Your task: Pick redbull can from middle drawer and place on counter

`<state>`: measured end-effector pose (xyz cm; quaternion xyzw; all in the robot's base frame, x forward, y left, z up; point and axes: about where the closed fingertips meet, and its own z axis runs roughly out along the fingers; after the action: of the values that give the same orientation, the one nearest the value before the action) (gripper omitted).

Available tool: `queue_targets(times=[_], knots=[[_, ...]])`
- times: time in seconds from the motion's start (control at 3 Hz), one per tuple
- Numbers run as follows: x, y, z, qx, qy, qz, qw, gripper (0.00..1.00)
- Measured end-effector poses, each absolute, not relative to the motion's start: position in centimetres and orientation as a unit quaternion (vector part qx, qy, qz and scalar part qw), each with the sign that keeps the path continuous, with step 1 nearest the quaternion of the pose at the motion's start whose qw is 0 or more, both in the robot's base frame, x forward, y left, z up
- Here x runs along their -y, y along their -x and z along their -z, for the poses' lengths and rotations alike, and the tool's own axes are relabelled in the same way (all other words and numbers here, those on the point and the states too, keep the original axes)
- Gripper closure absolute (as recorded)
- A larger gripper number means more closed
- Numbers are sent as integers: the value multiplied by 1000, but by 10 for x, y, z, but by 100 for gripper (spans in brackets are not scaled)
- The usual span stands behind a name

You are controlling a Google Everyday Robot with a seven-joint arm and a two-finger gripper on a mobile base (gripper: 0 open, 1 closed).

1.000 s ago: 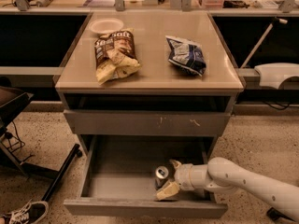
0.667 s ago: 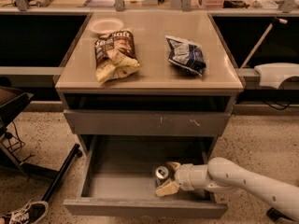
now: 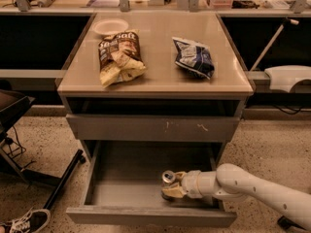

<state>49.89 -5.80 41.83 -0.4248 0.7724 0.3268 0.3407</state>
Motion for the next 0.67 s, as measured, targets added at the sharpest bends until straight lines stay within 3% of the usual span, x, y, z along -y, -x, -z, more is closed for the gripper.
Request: queue_targets(times=[0.33, 0.67], knots=[[61, -497, -422, -774, 426, -321, 343, 88], [63, -493, -463, -765, 441, -296, 364, 100]])
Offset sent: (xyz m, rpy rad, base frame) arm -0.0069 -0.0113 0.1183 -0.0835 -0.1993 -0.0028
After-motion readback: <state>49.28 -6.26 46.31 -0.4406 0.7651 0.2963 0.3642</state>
